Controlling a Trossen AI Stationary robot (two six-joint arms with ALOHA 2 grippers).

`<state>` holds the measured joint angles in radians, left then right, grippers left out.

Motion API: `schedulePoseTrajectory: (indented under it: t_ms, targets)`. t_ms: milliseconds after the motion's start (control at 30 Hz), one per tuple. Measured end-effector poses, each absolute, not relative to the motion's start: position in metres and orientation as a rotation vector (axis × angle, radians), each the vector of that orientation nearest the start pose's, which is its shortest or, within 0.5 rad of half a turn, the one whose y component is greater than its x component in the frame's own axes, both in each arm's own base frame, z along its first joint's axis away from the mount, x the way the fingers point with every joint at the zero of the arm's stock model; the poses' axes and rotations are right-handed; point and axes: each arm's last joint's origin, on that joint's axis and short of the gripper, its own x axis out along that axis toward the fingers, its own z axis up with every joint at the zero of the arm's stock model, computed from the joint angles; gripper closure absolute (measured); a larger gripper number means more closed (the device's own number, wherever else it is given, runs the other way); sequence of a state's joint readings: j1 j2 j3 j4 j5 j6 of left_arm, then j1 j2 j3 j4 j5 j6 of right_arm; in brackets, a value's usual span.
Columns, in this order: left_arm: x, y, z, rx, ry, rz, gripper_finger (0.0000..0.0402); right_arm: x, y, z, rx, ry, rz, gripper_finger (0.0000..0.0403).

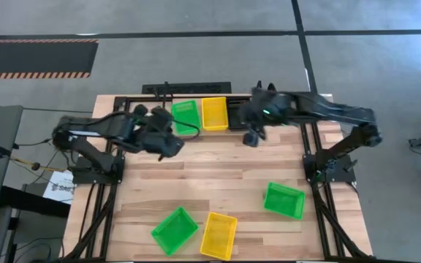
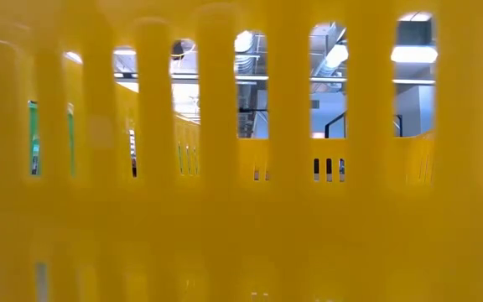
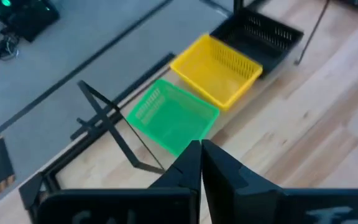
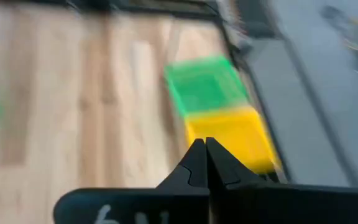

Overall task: Stack baskets on shelf by color
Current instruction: Put the top left green bin on the shelf

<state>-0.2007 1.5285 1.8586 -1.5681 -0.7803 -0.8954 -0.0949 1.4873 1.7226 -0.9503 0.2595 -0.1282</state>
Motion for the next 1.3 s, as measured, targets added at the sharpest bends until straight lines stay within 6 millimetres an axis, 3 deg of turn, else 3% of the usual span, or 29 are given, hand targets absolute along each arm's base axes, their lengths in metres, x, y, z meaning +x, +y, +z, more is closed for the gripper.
schedulePoseTrajectory:
  t_ms: [133,300,400,533,867,1000,1300]
  targets:
    - [0.227,-0.039,0.412,-0.212,0.722,0.93,0.0401,0.329,-0.071,0.395,-0.094,0.72,-0.167,0.0402]
    - [0.205,-0.045,0.385,-0.237,0.738,0.949,0.0401,0.372,-0.112,0.351,0.037,0.694,-0.028,0.0402]
    - [0.194,-0.044,0.372,-0.277,0.745,0.975,0.0401,0.388,-0.131,0.334,0.107,0.721,-0.033,0.0402]
    - [0.187,-0.042,0.36,-0.312,0.771,0.995,0.0401,0.41,-0.144,0.314,0.094,0.824,-0.078,0.0402]
    - [0.186,-0.039,0.359,-0.323,0.771,1.01,0.0401,0.474,-0.146,0.29,-0.009,0.894,-0.012,0.0403]
    - [0.186,-0.039,0.359,-0.336,0.767,1.014,0.0401,0.486,-0.155,0.285,-0.048,0.841,-0.082,0.0403]
    - [0.188,-0.04,0.359,-0.349,0.754,1.009,0.0401,0.476,-0.173,0.27,-0.027,0.968,-0.164,0.0403]
